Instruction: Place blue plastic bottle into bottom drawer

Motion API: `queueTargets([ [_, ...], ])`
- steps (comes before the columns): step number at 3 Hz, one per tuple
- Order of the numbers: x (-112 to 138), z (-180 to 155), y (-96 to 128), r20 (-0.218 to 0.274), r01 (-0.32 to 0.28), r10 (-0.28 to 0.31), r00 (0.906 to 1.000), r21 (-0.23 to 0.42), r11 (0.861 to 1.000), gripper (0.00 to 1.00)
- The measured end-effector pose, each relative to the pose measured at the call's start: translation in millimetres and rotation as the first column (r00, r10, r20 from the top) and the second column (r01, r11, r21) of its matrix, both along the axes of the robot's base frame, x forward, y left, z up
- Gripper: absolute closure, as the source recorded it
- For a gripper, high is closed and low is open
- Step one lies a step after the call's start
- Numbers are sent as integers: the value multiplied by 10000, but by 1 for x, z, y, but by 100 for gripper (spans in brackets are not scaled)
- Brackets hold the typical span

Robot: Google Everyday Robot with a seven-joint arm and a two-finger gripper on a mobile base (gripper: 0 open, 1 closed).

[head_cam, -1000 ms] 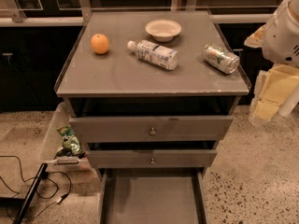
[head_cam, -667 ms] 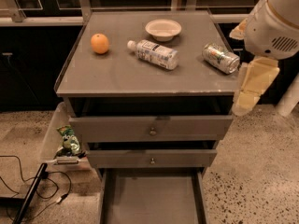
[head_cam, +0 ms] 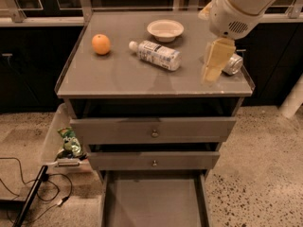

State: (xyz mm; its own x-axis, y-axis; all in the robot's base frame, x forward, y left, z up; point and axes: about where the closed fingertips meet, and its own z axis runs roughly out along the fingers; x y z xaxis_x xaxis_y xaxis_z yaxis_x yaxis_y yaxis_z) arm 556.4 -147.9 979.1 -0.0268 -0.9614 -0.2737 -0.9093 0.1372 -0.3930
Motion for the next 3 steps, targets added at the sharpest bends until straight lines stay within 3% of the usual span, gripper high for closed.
queueTargets([
  [1, 58, -23, -4, -7, 247, -247, 9997, 5, 9997, 0],
  [3, 71, -29, -4, 20, 293, -294, 9996, 276, 9992, 0],
])
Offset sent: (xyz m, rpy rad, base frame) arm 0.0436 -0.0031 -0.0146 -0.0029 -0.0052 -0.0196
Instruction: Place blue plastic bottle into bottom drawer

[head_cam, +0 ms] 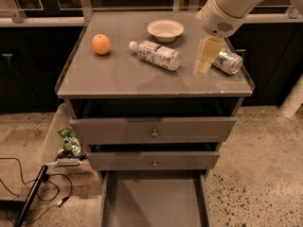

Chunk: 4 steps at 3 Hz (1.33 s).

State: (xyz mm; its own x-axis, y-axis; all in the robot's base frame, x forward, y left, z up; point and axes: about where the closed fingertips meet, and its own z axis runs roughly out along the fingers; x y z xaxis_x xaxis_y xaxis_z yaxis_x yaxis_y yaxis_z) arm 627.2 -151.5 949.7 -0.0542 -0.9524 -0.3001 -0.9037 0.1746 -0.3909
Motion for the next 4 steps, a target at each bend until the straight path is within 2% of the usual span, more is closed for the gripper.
queueTargets([
  [1, 56, -25, 6, 35, -18, 13, 10000, 1448, 9895, 0],
  [2, 93, -45, 15, -377, 154, -41, 9993, 3022, 9531, 0],
  [3, 112, -61, 33, -1026, 350, 73, 9947, 4043, 9140, 0],
  [4, 119, -73, 55, -1795, 578, 238, 9835, 4358, 8982, 0],
])
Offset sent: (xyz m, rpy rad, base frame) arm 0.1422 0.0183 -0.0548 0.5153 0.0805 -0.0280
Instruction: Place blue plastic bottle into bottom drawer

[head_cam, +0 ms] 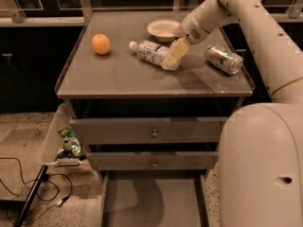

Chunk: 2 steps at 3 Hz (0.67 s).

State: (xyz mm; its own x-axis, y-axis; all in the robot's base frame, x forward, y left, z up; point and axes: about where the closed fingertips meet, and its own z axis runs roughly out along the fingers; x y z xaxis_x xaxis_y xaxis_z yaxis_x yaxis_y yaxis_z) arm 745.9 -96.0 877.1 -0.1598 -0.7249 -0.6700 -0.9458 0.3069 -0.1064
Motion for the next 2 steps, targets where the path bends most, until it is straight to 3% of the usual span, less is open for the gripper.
queueTargets([
  [2, -2, -17, 33, -1431, 43, -61, 9897, -130, 9999, 0],
])
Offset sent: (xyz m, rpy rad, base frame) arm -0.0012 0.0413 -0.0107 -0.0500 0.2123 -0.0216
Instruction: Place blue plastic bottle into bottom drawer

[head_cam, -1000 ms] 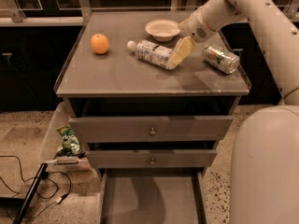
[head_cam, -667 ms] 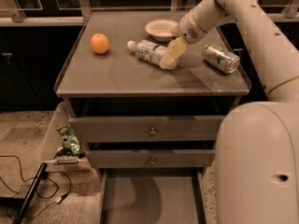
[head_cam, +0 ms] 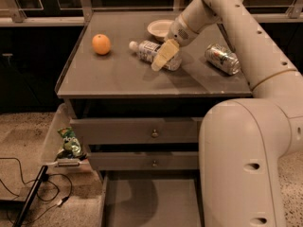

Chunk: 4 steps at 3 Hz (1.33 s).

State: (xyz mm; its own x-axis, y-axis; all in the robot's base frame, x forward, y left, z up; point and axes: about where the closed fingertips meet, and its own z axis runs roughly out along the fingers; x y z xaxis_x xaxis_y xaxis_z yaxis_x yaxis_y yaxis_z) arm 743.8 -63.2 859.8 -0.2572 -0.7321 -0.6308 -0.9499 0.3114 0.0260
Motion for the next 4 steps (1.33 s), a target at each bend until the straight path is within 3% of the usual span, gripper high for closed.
queueTargets([
  [1, 0, -1, 2, -74, 13, -14, 10000, -25, 10000, 16],
  [4, 0, -1, 2, -74, 13, -14, 10000, -25, 10000, 86],
])
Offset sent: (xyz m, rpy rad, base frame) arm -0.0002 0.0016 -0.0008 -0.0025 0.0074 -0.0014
